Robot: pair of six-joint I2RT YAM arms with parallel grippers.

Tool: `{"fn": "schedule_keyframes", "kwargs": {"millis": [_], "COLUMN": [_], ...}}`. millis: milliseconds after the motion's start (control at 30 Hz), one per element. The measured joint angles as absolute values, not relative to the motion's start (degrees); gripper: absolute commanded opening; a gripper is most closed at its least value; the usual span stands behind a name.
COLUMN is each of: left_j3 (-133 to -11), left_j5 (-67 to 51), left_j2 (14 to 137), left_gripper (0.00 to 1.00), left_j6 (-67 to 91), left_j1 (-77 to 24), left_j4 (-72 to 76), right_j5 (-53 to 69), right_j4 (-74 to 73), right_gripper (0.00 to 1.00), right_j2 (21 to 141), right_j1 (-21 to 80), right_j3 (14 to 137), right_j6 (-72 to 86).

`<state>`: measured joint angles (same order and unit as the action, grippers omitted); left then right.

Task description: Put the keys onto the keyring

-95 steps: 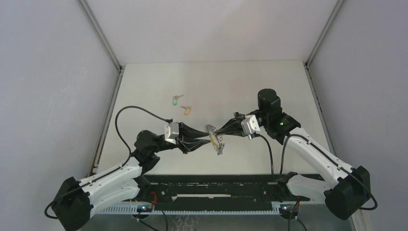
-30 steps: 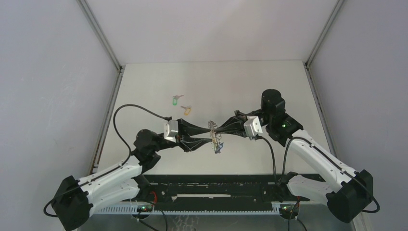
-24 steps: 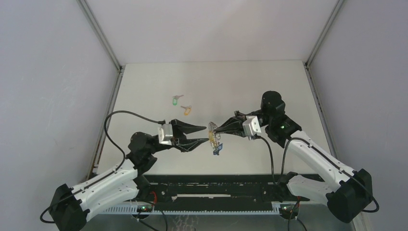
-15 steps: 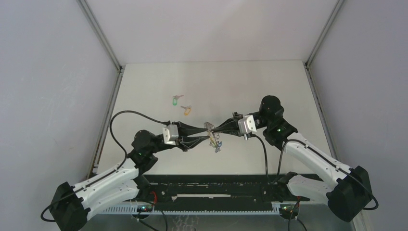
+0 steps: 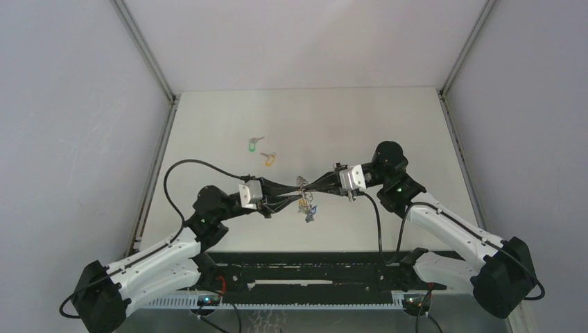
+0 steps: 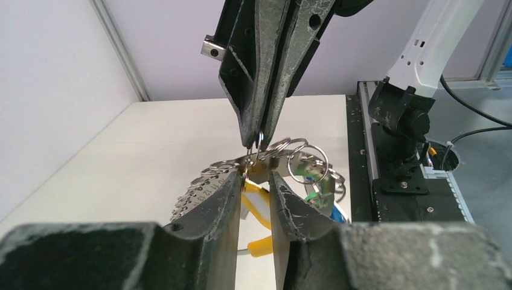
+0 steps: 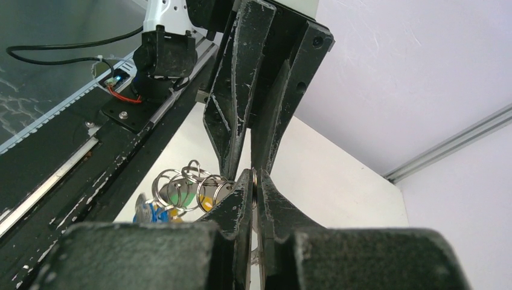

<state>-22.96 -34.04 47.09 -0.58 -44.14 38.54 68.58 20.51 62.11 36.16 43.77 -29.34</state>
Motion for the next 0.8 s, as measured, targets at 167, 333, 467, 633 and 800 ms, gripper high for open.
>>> {"fn": "schedule_keyframes", "kwargs": {"millis": [167, 333, 467, 633, 800], "left_j3": [-22.96, -22.96, -22.96, -22.96, -22.96], "left_j5": [-33.98, -33.76, -33.58, -33.58, -33.58], "left_j2": [46.37, 45.84, 45.8, 45.8, 45.8], "left_gripper": [0.32, 0.32, 0.29, 0.25, 0.17], "left_j6": [-0.97, -1.13, -1.13, -1.13, -1.13], "left_j1": [-44.14, -44.14, -44.14, -44.14, -44.14], "left_j4": [38.24, 38.3, 38.37, 38.41, 38.46], "right_j5": [67.94, 67.79, 67.77, 67.77, 67.77], "right_j4": [20.82, 20.93, 21.15, 21.54, 21.69], "right_gripper": [0.0, 0.0, 0.0, 0.0, 0.0], "right_j2": [62.54, 62.89, 62.94, 63.48, 64.23], "right_j1": [36.38, 36.56, 36.58, 36.58, 36.6], "right_j3": [43.77, 43.77, 43.77, 43.77, 43.77], "right_j6": [-29.1, -28.97, -28.88, -28.49, -28.08]}}
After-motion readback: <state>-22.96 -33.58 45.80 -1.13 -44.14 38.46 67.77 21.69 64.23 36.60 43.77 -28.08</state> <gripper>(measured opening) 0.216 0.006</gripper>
